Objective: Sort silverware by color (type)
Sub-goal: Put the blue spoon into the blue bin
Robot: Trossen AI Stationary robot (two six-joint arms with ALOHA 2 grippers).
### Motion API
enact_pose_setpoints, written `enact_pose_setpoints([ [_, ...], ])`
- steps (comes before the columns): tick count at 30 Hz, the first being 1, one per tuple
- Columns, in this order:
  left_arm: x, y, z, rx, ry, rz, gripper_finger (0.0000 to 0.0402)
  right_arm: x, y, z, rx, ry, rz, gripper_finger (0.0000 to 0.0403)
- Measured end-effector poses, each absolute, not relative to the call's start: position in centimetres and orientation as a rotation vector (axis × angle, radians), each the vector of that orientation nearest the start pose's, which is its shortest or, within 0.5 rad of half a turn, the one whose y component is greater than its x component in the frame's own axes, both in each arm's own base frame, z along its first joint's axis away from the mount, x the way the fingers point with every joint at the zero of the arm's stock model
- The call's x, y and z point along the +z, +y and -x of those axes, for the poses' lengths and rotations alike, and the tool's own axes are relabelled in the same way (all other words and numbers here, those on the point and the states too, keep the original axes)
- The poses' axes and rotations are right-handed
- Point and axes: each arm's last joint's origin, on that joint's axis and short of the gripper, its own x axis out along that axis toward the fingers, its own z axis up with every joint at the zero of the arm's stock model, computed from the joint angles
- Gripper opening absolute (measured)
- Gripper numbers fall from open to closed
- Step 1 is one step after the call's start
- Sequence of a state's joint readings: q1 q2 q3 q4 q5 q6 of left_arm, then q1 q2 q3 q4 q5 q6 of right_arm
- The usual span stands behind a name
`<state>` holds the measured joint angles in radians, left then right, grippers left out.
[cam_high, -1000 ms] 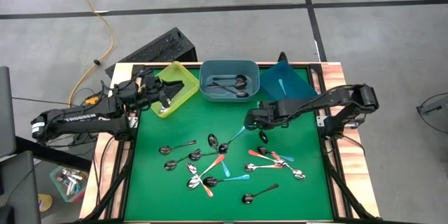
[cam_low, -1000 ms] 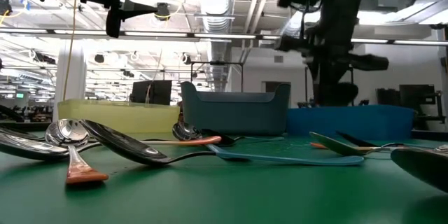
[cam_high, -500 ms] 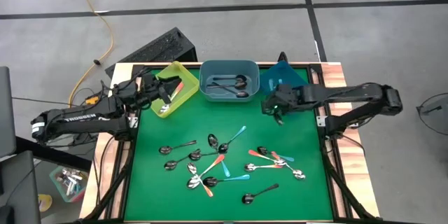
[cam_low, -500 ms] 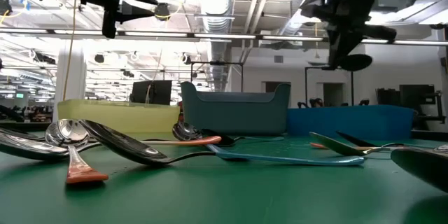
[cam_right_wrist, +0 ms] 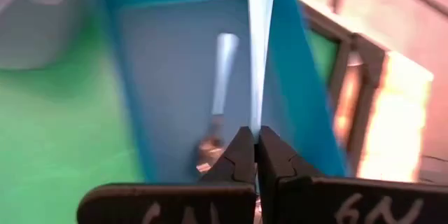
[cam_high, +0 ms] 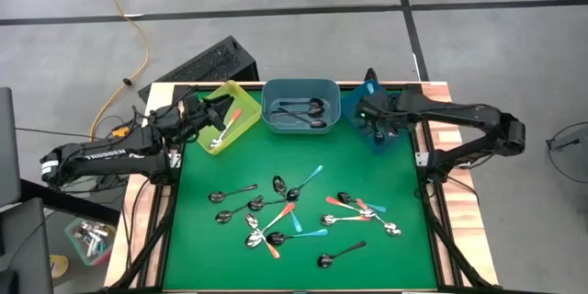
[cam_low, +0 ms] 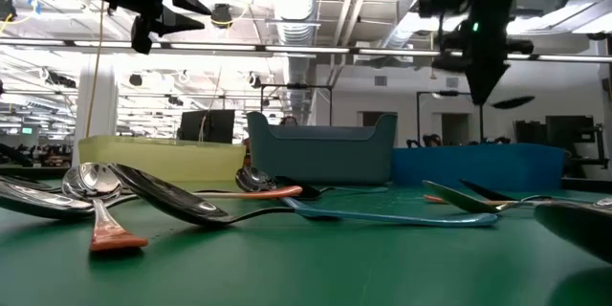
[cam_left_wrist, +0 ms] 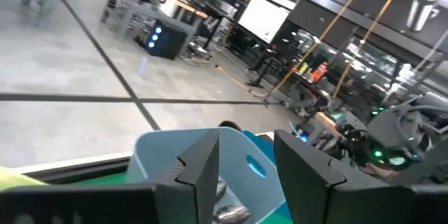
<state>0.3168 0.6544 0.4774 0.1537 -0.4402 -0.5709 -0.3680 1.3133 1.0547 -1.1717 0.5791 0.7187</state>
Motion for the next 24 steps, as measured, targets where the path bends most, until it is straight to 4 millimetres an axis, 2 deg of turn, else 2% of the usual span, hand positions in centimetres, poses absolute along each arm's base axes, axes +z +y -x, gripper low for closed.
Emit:
enact_pose_setpoints([
  [6,27.5,6.1,-14.4,0.774,-0.167,0.537,0.0121,24.3,-11.6,-20.0,-1.279,1.254,-0.353,0.0006],
  [11,27.4,6.1,-14.4,0.788,-0.162,0.535,0.0121,22.1,-12.6,-19.7,-1.257,1.289,-0.364,0.0006],
  [18,27.3,6.2,-14.3,0.815,-0.160,0.532,0.0121,19.7,-13.7,-18.6,-1.222,1.313,-0.370,0.0006],
  [24,27.2,6.2,-14.3,0.835,-0.155,0.529,0.0121,18.4,-14.7,-18.3,-1.173,1.260,-0.393,0.0006],
])
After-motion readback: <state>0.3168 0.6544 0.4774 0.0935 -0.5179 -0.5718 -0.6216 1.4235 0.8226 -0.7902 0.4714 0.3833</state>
